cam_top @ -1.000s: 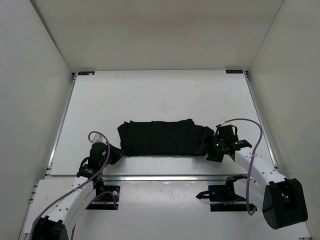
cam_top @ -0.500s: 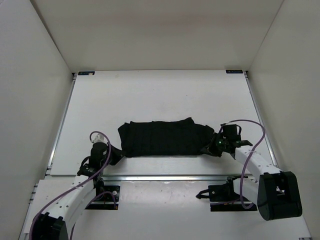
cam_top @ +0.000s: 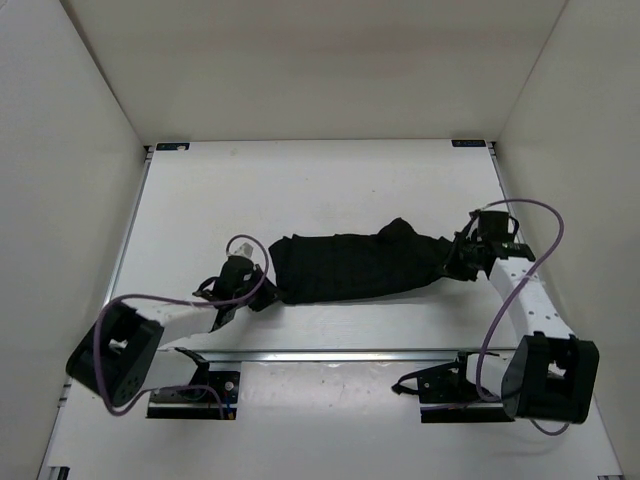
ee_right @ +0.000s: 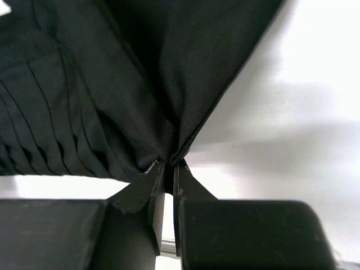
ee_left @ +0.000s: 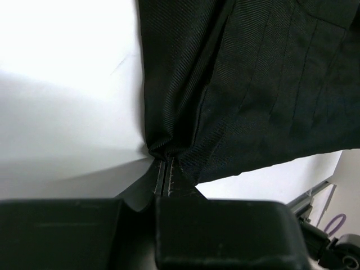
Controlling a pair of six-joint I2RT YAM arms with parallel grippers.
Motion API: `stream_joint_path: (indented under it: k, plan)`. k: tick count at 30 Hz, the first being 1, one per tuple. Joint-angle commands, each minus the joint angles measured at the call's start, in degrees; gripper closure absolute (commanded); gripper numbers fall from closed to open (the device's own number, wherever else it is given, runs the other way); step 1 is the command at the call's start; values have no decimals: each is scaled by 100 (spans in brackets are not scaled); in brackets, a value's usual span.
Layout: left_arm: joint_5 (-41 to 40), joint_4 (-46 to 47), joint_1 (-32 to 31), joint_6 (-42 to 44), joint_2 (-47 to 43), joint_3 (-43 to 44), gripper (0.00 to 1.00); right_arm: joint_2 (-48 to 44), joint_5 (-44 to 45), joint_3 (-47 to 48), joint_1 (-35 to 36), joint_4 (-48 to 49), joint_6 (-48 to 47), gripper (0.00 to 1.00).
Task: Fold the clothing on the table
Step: Fold the skirt
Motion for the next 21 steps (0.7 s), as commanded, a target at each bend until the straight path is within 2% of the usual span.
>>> stream_joint_path:
  k: [1, 6, 12, 16, 21]
  plan:
    - [-111, 414, -54, 255, 566, 406, 100, 386, 488, 847, 450, -354, -413, 100]
    - [-128, 749, -1, 229, 955, 487, 100, 1316, 656, 2026, 1523, -425, -158, 100]
    - [-111, 863, -27, 203, 1148, 487, 100, 2450, 1069, 3800, 3359, -548, 219, 100]
    - [-138, 863, 16, 168, 1087, 434, 100, 3092, 1043, 4443, 4370, -337, 457, 100]
    - [-129, 837, 43, 202, 964, 355, 100, 3805, 788, 4699, 5127, -65, 536, 100]
